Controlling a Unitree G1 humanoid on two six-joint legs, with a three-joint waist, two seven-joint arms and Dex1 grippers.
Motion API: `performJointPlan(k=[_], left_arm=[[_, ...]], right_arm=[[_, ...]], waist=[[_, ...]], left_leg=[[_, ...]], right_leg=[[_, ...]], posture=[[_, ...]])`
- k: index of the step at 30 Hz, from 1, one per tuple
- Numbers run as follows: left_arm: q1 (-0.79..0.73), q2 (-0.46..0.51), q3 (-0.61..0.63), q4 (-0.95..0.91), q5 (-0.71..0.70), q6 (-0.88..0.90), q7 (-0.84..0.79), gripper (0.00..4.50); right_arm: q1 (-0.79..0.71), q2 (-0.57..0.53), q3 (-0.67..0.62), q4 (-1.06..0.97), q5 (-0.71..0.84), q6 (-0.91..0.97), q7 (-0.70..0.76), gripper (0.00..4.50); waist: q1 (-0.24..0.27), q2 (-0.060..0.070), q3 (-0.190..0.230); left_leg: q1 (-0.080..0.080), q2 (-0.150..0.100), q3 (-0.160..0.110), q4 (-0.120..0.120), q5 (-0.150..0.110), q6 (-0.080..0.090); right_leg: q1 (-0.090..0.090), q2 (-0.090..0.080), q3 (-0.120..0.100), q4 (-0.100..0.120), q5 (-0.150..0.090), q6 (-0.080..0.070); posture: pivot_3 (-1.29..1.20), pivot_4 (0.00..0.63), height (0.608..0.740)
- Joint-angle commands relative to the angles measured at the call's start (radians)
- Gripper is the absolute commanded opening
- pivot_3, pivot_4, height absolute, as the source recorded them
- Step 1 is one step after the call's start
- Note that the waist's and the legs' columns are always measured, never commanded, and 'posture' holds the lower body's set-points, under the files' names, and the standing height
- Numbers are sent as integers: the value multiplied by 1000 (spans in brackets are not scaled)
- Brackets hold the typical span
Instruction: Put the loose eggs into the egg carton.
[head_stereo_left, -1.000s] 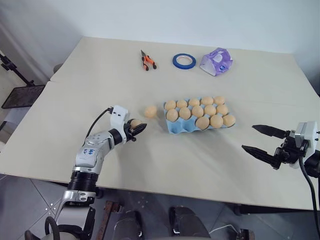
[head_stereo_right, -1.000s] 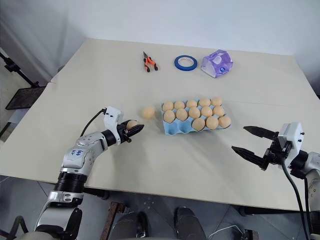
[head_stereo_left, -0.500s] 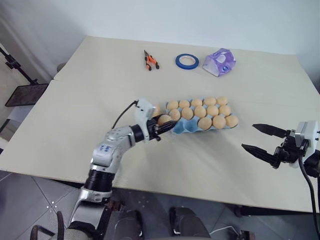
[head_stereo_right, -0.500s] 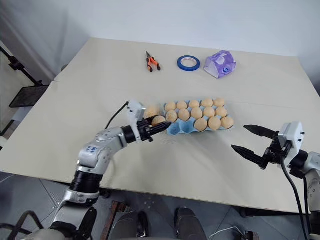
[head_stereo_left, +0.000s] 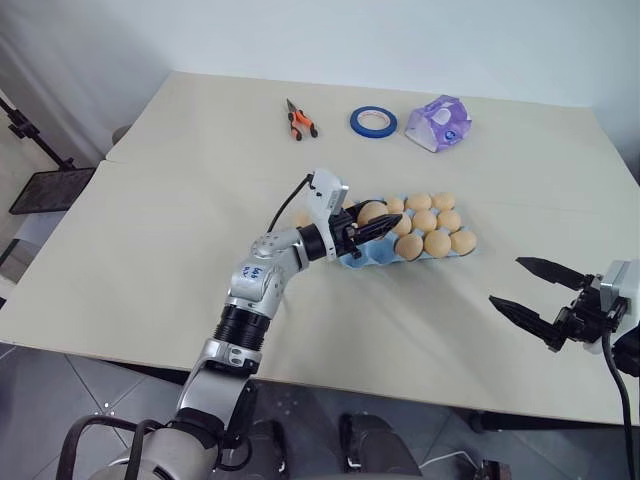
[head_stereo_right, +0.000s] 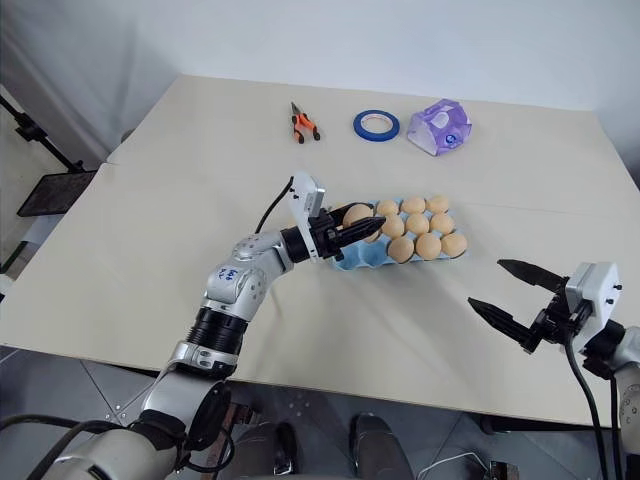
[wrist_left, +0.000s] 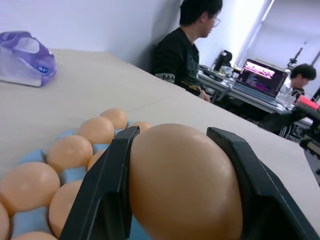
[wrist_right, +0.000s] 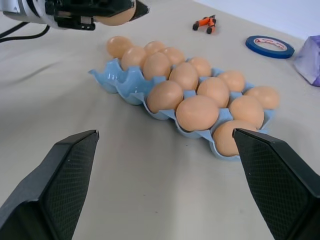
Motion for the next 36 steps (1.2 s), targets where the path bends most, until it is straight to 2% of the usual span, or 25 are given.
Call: performJointPlan(k=[1,5,9,13,15,21,26,32,36], left_arm=[[-27,-14,-9,10,3,-17,-13,1875],[-79,9,15,26,-24,43,-39,1875],[-145,102,39,9,-63,136,-127,1875],[-204,191,6,56,-24,133,-212,1875],[-248,203,-7,116,0,93,-243,1875],[-324,155,-44,273,60,-15,-306,1875],[-328,103,-87,351,101,-68,-365,1875],[-368,39,-73,500,140,-143,-332,1875],[-404,15,-65,600,165,-188,-298,3099]], right_arm=[[6,6,-37,-34,20,-11,-11,4500],[-1,7,-31,-37,20,-8,-20,4500],[-6,8,-24,-37,20,-6,-24,4500],[-10,10,-20,-34,19,-5,-24,4500],[-14,10,-15,-28,17,-4,-23,4500],[-28,12,-8,-20,13,0,-24,4500],[-23,15,-14,-24,12,-1,-27,4500],[0,20,-24,-39,14,-3,-34,4500],[12,24,-28,-47,17,-5,-42,4500]], waist=[[1,0,0],[1,0,0],[-2,0,1],[-5,1,1],[-2,0,1],[4,0,1],[3,0,1],[1,0,1],[1,0,1]], left_leg=[[0,0,0,0,0,0],[-1,-1,0,1,0,1],[-1,-1,0,1,0,1],[0,0,0,-1,0,-1],[0,0,0,-2,0,-2],[-2,-2,0,0,-1,1],[-3,-4,0,0,-2,1],[-3,-4,0,0,-2,0],[-4,-5,0,1,-3,2]], right_leg=[[0,0,0,0,0,0],[0,-1,0,0,0,0],[0,0,0,0,0,0],[0,1,-1,0,-1,0],[-1,1,-1,1,-1,0],[-2,-2,-1,-1,-2,1],[-2,-1,0,-2,-2,2],[-2,0,0,-2,-3,2],[-2,-1,0,-1,-3,2]], posture=[[0,150,740],[0,150,740],[0,150,740],[0,150,740],[0,150,740],[0,150,740],[0,150,740],[0,150,740],[0,150,740]])
